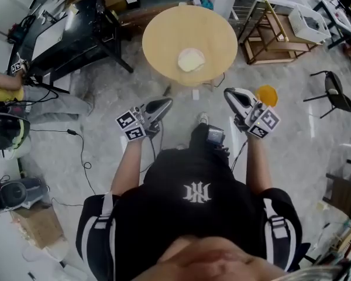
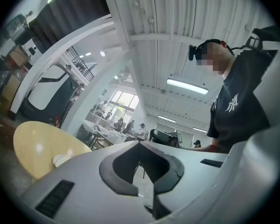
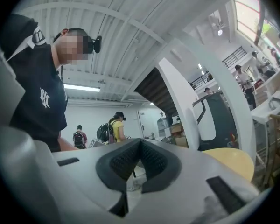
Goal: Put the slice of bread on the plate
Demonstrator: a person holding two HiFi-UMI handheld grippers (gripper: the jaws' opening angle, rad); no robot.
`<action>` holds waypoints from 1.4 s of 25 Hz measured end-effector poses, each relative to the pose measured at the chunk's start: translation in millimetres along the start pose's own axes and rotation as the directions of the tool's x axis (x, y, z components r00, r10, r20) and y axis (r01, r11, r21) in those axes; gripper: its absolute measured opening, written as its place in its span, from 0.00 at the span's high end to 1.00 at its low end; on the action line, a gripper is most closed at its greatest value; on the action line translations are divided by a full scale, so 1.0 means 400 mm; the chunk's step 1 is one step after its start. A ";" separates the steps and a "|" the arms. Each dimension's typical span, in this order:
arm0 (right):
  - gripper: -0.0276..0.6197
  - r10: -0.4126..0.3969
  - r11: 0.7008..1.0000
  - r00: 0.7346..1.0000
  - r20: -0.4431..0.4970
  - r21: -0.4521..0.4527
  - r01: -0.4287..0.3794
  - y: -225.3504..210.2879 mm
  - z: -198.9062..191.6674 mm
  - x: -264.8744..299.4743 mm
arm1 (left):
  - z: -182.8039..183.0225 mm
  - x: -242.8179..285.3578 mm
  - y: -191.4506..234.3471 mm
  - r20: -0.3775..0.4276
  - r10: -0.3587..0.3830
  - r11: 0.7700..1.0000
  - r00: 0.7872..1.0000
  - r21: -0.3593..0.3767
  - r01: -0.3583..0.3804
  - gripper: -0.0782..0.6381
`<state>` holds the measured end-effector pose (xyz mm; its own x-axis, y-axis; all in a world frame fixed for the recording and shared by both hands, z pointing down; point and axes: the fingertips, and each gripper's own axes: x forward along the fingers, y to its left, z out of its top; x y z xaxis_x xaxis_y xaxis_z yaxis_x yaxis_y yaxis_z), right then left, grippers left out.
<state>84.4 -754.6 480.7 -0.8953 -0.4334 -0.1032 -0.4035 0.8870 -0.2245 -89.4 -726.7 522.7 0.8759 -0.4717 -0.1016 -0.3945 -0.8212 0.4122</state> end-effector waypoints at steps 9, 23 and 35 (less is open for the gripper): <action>0.95 -0.019 1.000 1.000 -0.024 0.005 0.019 0.221 -0.035 -0.137 | -0.084 -0.187 -0.154 0.012 0.046 0.999 0.999 0.006 -0.046 0.88; 0.95 0.136 0.984 0.989 0.058 0.112 -0.141 0.591 -0.057 -0.384 | -0.238 -0.248 -0.592 -0.025 0.089 0.996 0.996 -0.013 -0.090 0.88; 0.95 0.118 0.979 0.993 -0.017 0.170 -0.113 0.870 -0.212 -0.487 | -0.381 -0.377 -0.815 -0.139 0.000 1.000 0.990 -0.005 -0.001 0.88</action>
<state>102.3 -348.1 504.9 -0.9395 -0.3234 -0.1126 -0.2617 0.8901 -0.3731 -50.6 -338.7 541.6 0.9059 -0.4228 0.0256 -0.3941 -0.8191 0.4168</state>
